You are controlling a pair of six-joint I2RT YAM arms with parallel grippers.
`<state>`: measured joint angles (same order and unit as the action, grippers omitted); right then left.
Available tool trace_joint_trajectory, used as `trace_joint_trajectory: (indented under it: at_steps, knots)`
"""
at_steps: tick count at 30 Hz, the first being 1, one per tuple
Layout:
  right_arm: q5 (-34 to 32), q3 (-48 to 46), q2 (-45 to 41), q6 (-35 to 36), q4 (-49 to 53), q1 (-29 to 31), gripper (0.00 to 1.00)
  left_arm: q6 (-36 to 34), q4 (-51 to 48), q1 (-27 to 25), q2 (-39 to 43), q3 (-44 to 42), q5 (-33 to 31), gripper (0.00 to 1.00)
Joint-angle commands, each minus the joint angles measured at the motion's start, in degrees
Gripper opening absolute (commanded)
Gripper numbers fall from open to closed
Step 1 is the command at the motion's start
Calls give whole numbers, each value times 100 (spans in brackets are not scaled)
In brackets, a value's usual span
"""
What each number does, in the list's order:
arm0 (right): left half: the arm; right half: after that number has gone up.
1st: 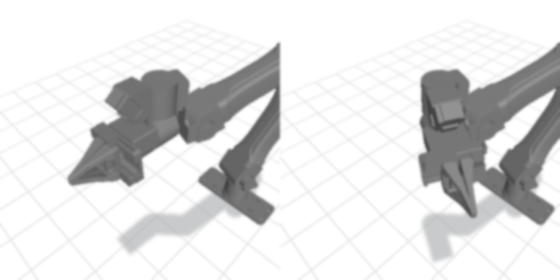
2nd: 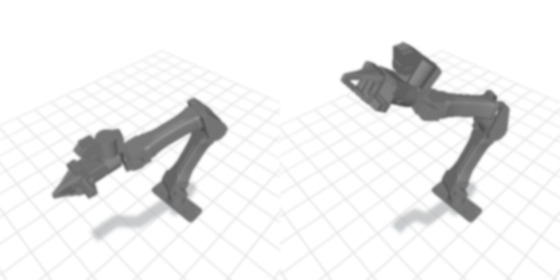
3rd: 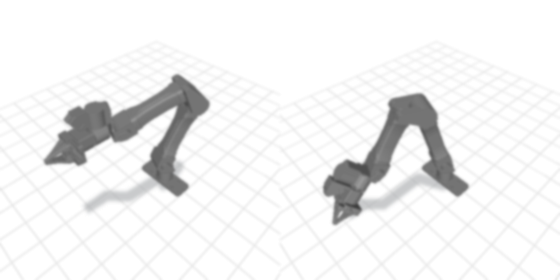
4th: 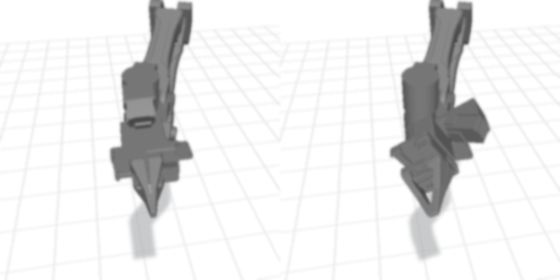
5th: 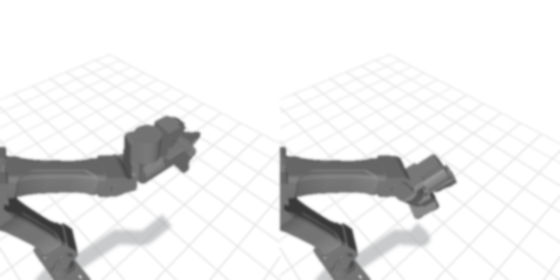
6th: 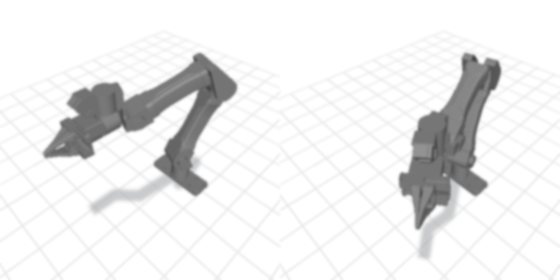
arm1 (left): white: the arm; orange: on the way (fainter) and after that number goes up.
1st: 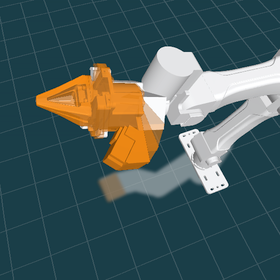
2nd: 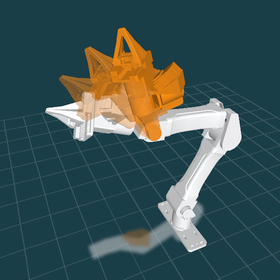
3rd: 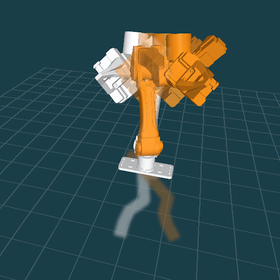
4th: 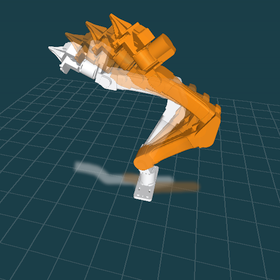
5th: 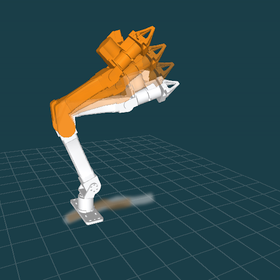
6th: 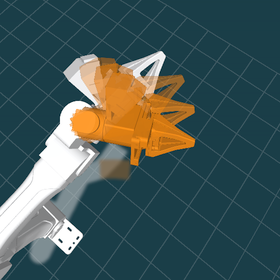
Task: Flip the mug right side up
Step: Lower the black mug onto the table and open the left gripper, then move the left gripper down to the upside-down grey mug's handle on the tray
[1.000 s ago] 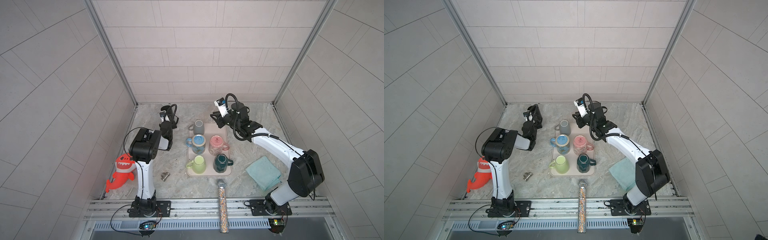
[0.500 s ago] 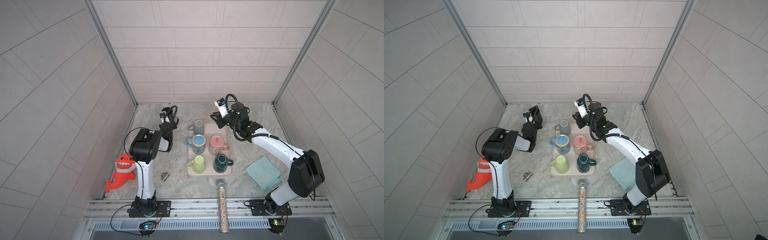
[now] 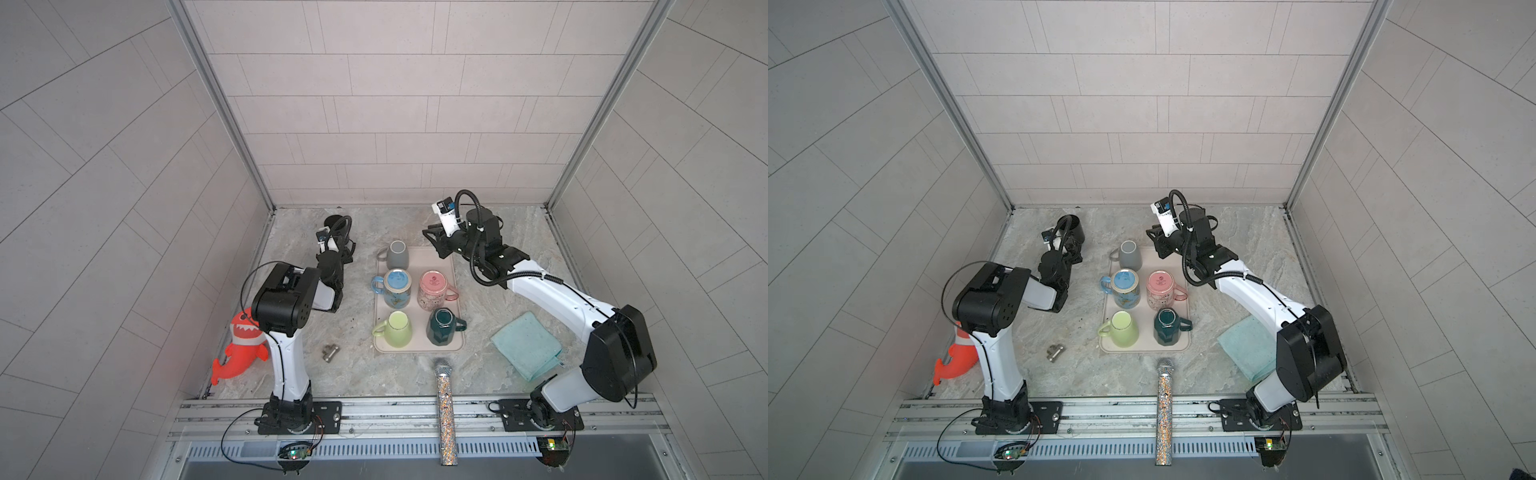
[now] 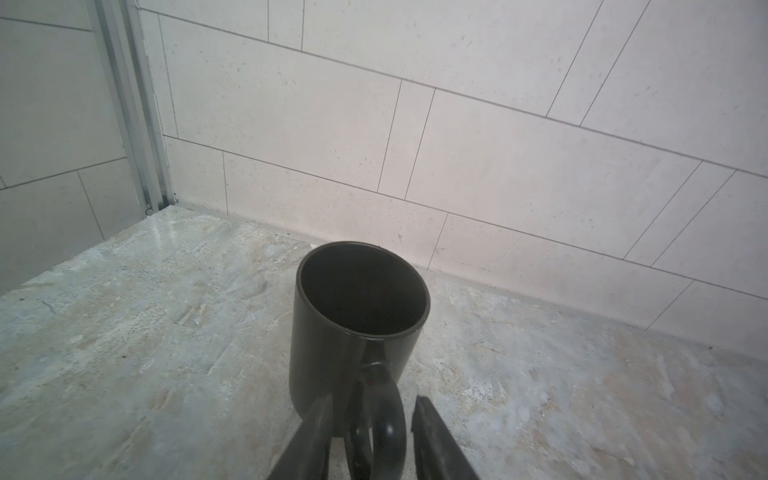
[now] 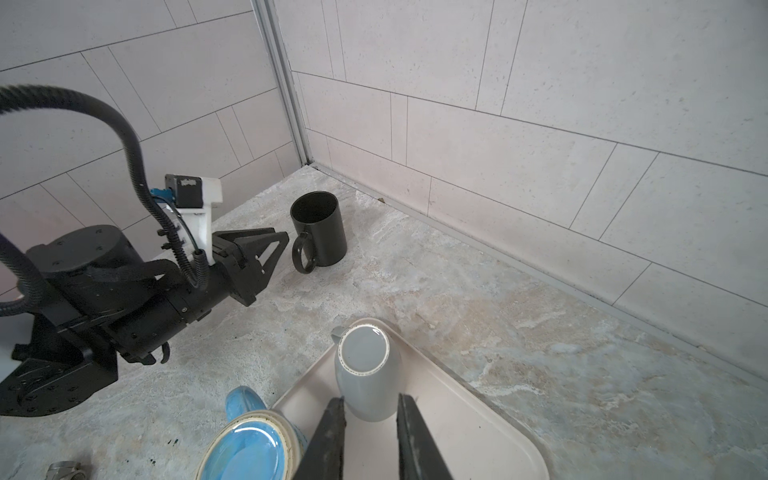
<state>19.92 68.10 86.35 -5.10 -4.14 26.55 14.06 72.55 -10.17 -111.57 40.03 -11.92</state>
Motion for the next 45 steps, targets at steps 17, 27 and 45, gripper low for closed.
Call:
trace_joint_trajectory:
  at_steps: [17,27,45]
  knots:
    - [822,296,-657,-934,1184,-170,29,1592,-10989,-11,2274,4504,3000,44]
    - [983,301,-776,-1070,1422,-264,31,2875,-12377,-10,425,5734,4376,45]
    - [1144,194,-684,-1182,1454,-499,33,4321,-12018,-36,-837,6515,4883,65]
